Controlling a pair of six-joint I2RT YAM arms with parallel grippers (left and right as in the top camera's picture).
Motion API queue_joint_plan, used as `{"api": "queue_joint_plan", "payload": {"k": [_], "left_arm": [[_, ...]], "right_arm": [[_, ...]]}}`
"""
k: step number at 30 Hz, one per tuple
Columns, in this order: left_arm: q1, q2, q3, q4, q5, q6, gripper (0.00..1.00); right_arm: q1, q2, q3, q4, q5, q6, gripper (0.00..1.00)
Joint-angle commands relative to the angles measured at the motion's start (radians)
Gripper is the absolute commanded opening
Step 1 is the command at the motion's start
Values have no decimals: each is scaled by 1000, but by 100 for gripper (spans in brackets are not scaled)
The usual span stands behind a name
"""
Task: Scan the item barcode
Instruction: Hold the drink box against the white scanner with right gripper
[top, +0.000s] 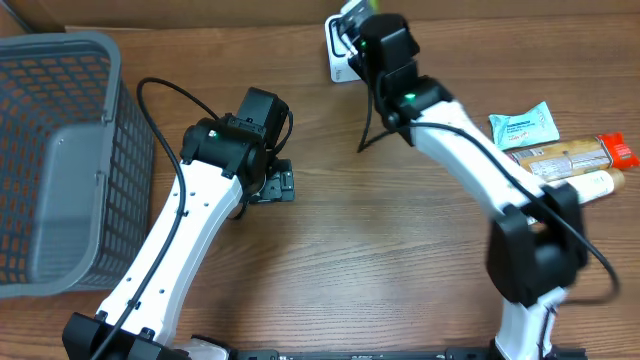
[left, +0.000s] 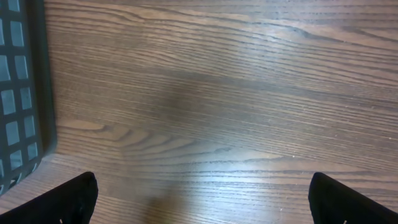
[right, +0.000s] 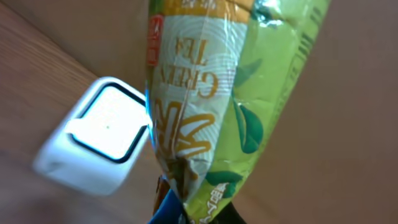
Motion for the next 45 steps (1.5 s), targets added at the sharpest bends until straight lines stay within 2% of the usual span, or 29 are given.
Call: {"api": "queue_joint_plan", "payload": {"k": [1,4,7,14,32,40,45], "left_arm": [[0,4,0,2,-14,-21,100],[0,4,0,2,-13,-21,100],[0,4,0,2,-14,-21,100],[0,4,0,2,-14,-21,100],[0,4,0,2,-13,-21,99],[0,4,0,2,-13,-21,99],[0,4,0,2,-14,-21,100]], "right_arm": [[-6,81,29,125,122,-298,4],[-10,161,29,209,146,-438,4],[-16,236,29,303,189,-477,4],[-30,303,29,364,190,-476,4],[-28,304,32,475,227,-472,4],[13,293,35,450,252,-471,4],[25,224,35,405,249,-390,4]]}}
